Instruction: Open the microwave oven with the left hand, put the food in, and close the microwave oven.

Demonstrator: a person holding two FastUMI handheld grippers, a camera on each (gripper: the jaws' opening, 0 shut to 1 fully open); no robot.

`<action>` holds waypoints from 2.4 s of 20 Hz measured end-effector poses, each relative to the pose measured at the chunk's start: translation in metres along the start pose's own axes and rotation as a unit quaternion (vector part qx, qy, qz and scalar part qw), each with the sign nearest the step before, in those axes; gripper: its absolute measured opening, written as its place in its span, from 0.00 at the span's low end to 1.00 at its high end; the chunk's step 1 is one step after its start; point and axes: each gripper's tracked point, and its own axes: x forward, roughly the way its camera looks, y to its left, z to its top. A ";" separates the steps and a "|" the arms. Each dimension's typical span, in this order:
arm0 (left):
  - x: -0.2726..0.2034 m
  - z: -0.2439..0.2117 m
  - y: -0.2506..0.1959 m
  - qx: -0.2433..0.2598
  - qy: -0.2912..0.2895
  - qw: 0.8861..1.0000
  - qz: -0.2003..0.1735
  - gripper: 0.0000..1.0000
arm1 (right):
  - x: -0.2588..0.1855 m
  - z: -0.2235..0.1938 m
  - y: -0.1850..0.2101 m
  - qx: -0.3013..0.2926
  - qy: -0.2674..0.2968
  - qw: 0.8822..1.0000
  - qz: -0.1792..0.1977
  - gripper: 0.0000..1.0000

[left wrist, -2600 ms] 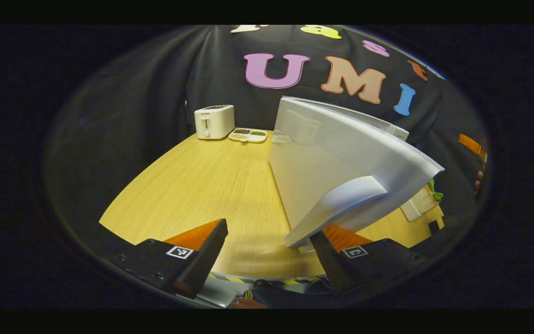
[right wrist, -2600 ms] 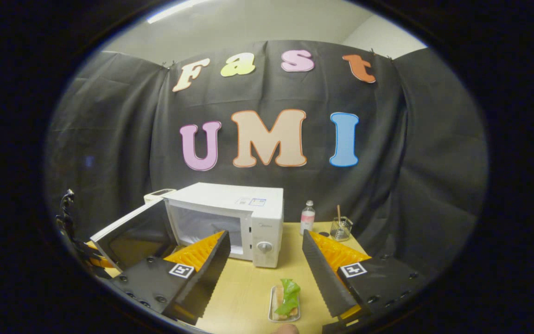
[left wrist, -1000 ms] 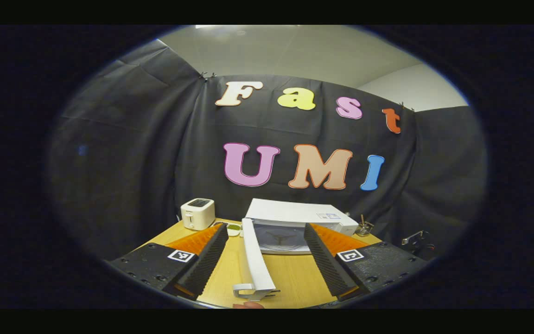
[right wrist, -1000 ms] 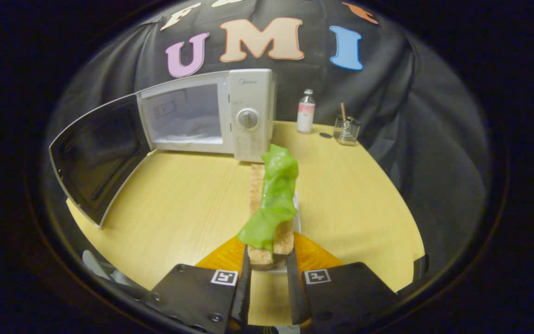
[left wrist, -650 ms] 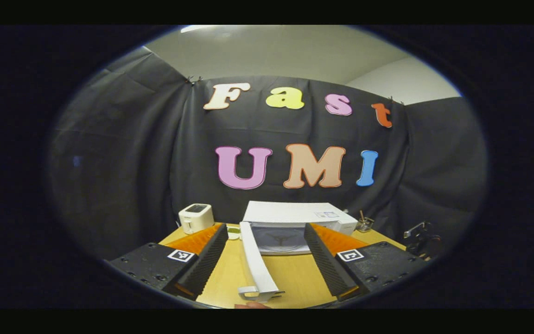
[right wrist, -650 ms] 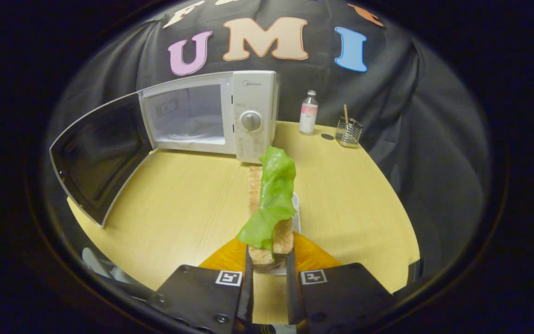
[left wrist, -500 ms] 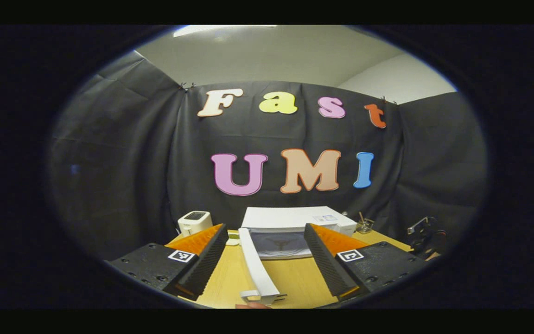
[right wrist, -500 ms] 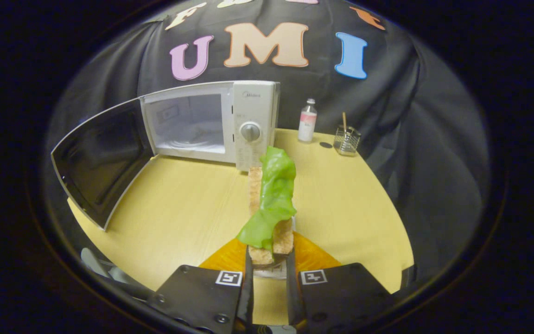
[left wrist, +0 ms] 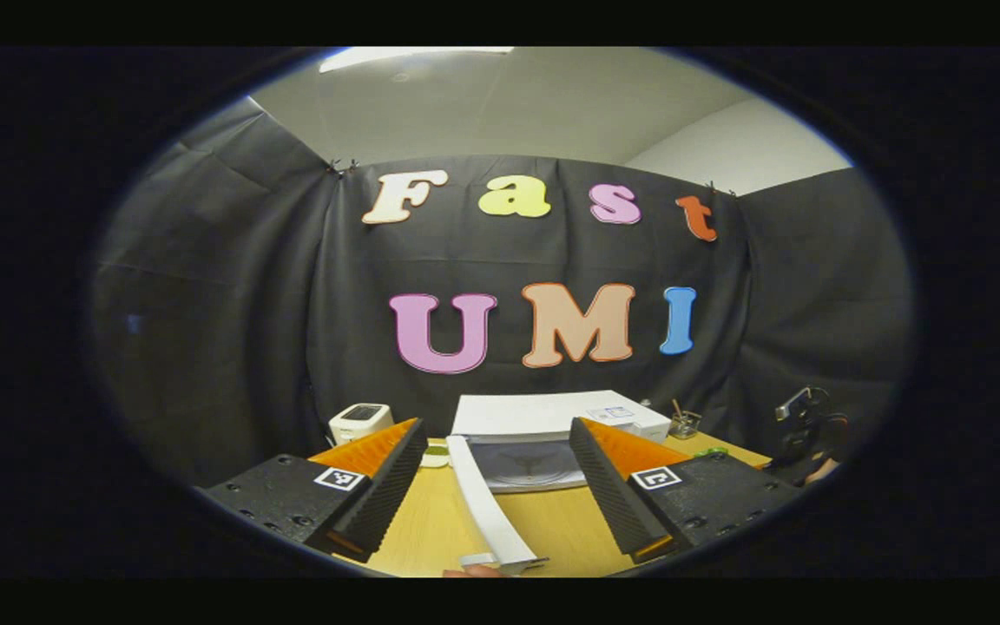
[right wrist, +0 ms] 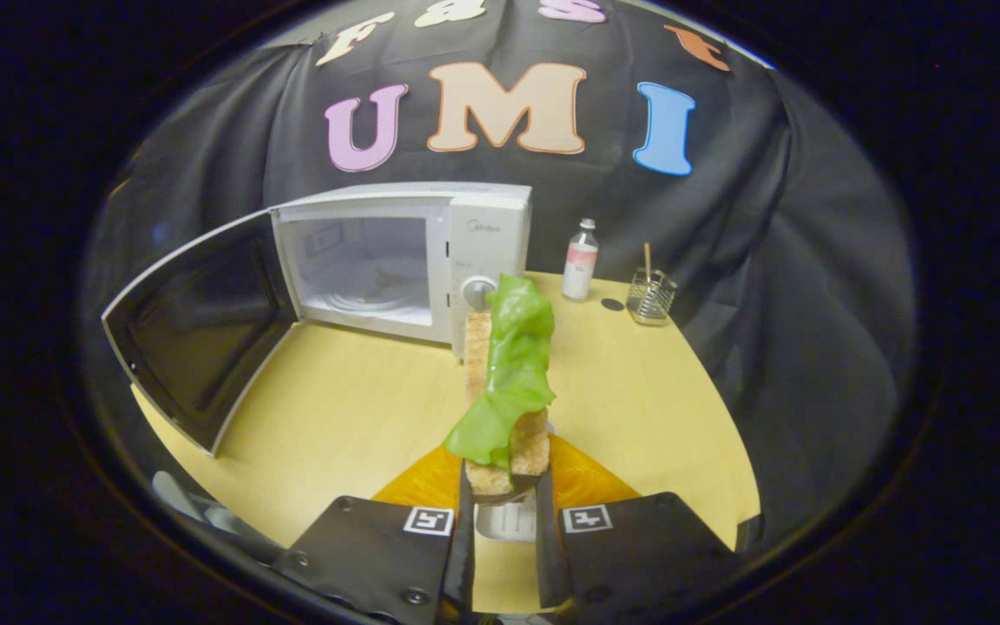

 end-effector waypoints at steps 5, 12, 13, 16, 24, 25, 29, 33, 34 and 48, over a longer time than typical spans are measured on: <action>-0.005 -0.001 0.017 0.006 -0.012 1.000 0.003 0.96 | 0.015 0.028 0.067 0.035 -0.007 0.998 0.045 0.24; -0.027 -0.024 0.058 0.004 0.010 1.000 0.010 0.95 | 0.052 0.051 0.168 0.082 0.002 0.991 0.105 0.24; -0.028 -0.024 0.068 0.008 0.010 1.000 0.016 0.94 | 0.059 0.056 0.178 0.094 0.004 0.989 0.112 0.31; -0.032 -0.024 0.095 0.017 0.003 0.999 0.042 0.96 | 0.087 0.065 0.201 0.126 0.004 0.985 0.119 0.31; -0.051 -0.043 0.112 -0.011 0.019 0.997 0.068 0.94 | 0.170 0.099 0.235 0.293 0.005 0.952 0.091 0.30; -0.050 -0.045 0.114 -0.013 0.022 0.997 0.068 0.94 | 0.181 0.103 0.238 0.315 0.005 0.945 0.087 0.30; -0.048 -0.047 0.111 -0.008 0.030 0.998 0.061 0.95 | 0.213 0.122 0.243 0.393 -0.007 0.917 0.067 0.30; -0.050 -0.040 0.116 0.014 0.029 0.997 0.068 0.96 | 0.241 0.127 0.248 0.441 -0.013 0.896 0.051 0.30; -0.052 -0.039 0.117 0.020 0.029 0.997 0.071 0.95 | 0.248 0.127 0.250 0.452 -0.012 0.891 0.048 0.30; -0.066 -0.046 0.135 0.030 0.042 0.993 0.110 0.95 | 0.283 0.122 0.253 0.498 0.010 0.867 0.022 0.29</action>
